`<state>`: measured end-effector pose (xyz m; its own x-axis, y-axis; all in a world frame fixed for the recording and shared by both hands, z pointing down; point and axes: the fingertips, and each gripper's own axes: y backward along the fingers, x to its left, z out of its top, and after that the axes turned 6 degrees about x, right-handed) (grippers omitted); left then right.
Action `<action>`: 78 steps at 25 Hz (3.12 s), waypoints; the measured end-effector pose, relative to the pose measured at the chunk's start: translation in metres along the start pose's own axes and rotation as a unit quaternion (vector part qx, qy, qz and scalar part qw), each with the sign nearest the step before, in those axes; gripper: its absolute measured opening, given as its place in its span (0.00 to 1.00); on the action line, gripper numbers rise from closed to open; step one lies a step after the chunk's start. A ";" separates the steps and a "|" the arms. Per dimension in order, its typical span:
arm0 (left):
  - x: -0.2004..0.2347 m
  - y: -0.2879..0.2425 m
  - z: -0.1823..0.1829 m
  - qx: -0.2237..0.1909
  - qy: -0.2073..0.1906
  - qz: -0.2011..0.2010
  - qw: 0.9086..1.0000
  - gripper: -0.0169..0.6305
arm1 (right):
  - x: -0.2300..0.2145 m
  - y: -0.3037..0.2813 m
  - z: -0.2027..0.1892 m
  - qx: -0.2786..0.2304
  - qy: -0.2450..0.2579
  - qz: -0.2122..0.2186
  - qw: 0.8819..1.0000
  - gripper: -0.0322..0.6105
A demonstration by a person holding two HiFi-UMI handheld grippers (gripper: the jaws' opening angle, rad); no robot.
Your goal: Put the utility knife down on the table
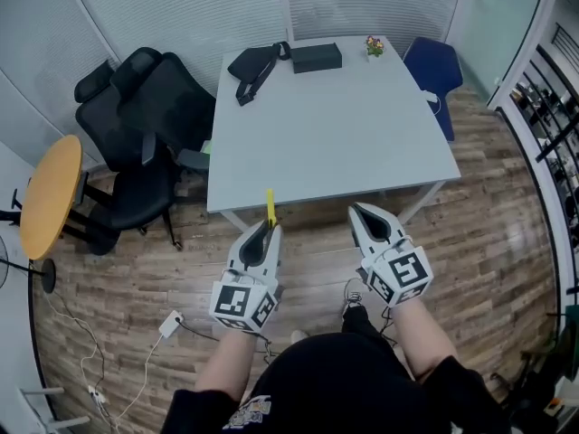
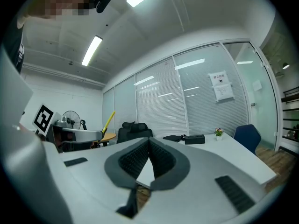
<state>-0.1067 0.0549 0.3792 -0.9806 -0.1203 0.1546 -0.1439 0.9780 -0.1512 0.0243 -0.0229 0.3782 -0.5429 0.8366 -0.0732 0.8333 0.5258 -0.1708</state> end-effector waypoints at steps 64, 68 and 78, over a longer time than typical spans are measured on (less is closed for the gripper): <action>0.079 -0.309 0.000 0.081 -0.029 -0.064 0.994 0.13 | -0.225 -0.182 0.010 0.035 -0.035 -0.054 0.997 0.05; 0.087 -0.325 -0.012 0.098 -0.039 -0.080 0.991 0.13 | -0.226 -0.193 0.001 0.043 -0.041 -0.065 0.996 0.05; 0.110 -0.362 -0.062 0.161 -0.074 -0.108 0.978 0.13 | -0.234 -0.215 -0.017 0.057 -0.063 -0.097 0.992 0.05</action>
<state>-0.1545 -0.3015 0.5112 -0.9280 -0.3644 0.0772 -0.3603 0.8253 -0.4348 -0.0260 -0.3291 0.4490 -0.7061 0.6922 -0.1494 0.6991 0.6479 -0.3024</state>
